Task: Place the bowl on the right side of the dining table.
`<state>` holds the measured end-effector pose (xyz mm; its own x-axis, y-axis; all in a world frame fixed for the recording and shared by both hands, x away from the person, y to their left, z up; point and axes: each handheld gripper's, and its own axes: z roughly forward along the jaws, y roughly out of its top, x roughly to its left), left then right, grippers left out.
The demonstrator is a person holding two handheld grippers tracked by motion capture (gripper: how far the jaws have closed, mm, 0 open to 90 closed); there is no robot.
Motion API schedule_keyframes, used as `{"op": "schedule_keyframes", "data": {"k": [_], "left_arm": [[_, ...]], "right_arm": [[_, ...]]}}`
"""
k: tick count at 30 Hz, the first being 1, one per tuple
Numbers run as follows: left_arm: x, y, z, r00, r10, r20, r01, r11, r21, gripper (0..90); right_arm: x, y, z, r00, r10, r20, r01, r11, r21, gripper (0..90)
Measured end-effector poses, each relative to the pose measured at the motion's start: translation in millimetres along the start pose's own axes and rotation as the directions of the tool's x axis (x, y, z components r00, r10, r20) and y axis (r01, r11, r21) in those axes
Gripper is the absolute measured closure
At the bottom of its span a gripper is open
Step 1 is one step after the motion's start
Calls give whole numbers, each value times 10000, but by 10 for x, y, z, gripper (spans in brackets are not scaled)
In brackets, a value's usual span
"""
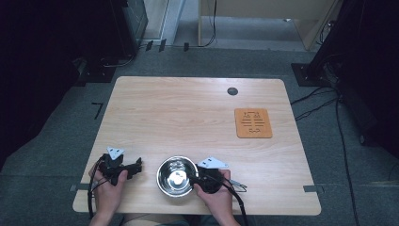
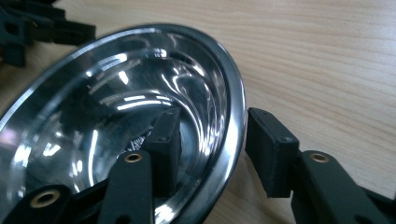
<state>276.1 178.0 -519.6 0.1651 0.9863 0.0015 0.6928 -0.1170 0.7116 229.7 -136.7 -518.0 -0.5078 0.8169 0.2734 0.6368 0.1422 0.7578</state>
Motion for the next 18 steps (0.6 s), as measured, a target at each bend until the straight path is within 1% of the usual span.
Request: {"op": "schedule_keyframes", "data": {"k": [1, 2, 3, 4, 6, 7, 8, 10, 12, 14, 17, 18], "left_arm": [[0, 0, 0, 10000, -2, 0, 2, 10000, -1, 12], [0, 0, 0, 10000, -2, 0, 2, 10000, -2, 12], [0, 0, 0, 10000, -1, -1, 1, 10000, -1, 12], [0, 0, 0, 10000, -3, 1, 3, 10000, -2, 12], [0, 0, 0, 10000, 1, -1, -1, 10000, -3, 12], [0, 0, 0, 10000, -1, 0, 1, 10000, 1, 12], [0, 0, 0, 10000, -1, 0, 1, 10000, -5, 12], [0, 0, 0, 10000, 0, 0, 0, 10000, -2, 12], [0, 0, 0, 10000, -2, -2, 2, 10000, 1, 12], [0, 0, 0, 10000, 0, 1, 0, 10000, -7, 12], [0, 0, 0, 10000, -1, 0, 1, 10000, -4, 12], [0, 0, 0, 10000, -3, 0, 3, 10000, -2, 12]], "right_arm": [[5, -7, 7, 9999, -112, 72, 111, 9999, 74, 589], [4, -9, 9, 9999, -163, -44, 163, 9998, 70, 619], [3, -14, 8, 9997, -146, -209, 146, 9999, 27, 670], [3, -25, 6, 9993, -67, -367, 63, 9999, -98, 689], [-10, -23, 4, 9991, 12, -432, -18, 9999, -127, 720], [-16, -23, -1, 9992, 131, -377, -136, 9998, -114, 752], [-25, -25, -6, 9996, 61, -263, -64, 9999, -118, 766], [-36, -26, -13, 9998, 24, -215, -26, 10000, -87, 772], [-36, -21, -24, 9999, 106, -120, -106, 9999, -7, 774], [-42, -23, -38, 9999, 68, -140, -68, 10000, 6, 778], [-68, -19, -52, 9996, 107, -268, -106, 9999, 31, 789], [-92, -16, -73, 9987, 247, -448, -247, 9997, -5, 796]]}}
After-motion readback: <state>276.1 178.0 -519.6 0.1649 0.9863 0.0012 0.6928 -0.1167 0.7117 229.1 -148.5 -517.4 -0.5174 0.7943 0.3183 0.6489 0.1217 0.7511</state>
